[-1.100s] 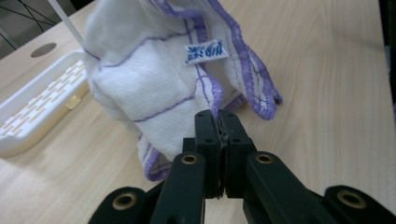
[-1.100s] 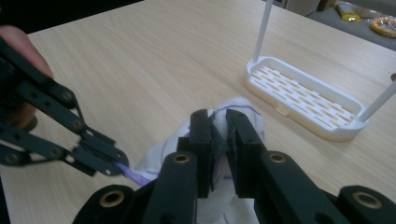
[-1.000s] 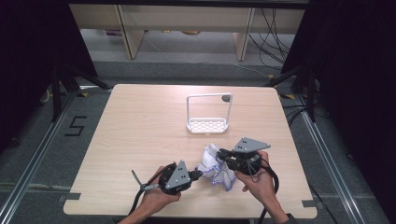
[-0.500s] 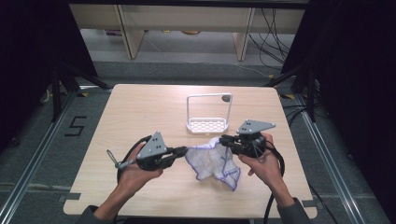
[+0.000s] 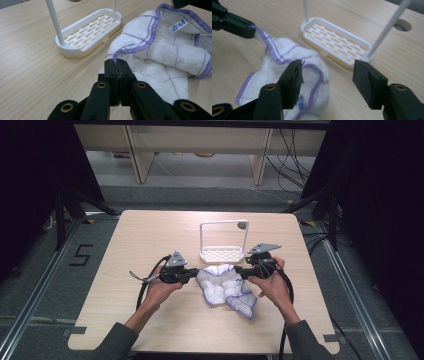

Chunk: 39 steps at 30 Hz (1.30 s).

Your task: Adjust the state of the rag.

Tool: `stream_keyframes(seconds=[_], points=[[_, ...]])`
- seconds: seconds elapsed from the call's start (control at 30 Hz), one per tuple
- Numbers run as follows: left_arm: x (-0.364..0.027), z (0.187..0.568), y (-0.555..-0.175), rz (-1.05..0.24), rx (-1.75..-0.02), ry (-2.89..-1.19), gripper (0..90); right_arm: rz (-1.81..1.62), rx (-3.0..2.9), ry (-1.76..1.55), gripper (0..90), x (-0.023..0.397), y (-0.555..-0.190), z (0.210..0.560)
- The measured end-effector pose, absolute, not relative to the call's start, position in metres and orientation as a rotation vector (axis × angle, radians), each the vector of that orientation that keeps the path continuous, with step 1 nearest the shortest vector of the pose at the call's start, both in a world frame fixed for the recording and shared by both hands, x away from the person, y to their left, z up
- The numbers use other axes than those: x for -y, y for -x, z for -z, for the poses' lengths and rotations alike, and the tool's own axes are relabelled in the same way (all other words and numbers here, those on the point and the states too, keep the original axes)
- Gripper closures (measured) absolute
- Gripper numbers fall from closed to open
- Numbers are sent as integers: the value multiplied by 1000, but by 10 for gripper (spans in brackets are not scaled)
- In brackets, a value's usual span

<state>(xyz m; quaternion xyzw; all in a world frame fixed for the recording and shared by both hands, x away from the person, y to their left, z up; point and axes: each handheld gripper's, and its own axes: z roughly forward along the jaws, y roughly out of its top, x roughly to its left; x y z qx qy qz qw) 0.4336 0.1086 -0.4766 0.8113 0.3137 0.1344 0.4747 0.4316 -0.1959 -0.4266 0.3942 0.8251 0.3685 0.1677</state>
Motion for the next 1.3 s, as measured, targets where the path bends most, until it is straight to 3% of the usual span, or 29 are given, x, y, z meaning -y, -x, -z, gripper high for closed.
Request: stream_keyframes(seconds=[0.13,0.37,0.47,0.5,0.53,0.57,1.03,1.17,1.3], points=[[-110,473,-431,-341,-758,-1984,875,-1069,-2356,-1120,349,208,-402,417],[-110,471,-431,-337,-746,-1977,875,-996,-2446,-1135,317,205,-372,437],[-111,470,-429,-337,-748,-1984,875,-954,-2464,-1116,665,208,-383,458],[-112,469,-429,-333,-737,-1989,875,-962,-2463,-1122,751,209,-384,461],[-112,469,-429,-333,-737,-1989,875,-962,-2463,-1122,751,209,-384,461],[-114,466,-427,-330,-727,-1995,875,-977,-2451,-1042,854,216,-384,456],[-163,406,-356,-274,-600,-1894,877,-1251,-2362,-923,868,259,-348,359],[-160,400,-347,-273,-566,-1923,877,-1229,-2377,-898,867,259,-350,358],[-154,419,-379,-280,-659,-1935,877,-1123,-2387,-1008,866,256,-380,383]])
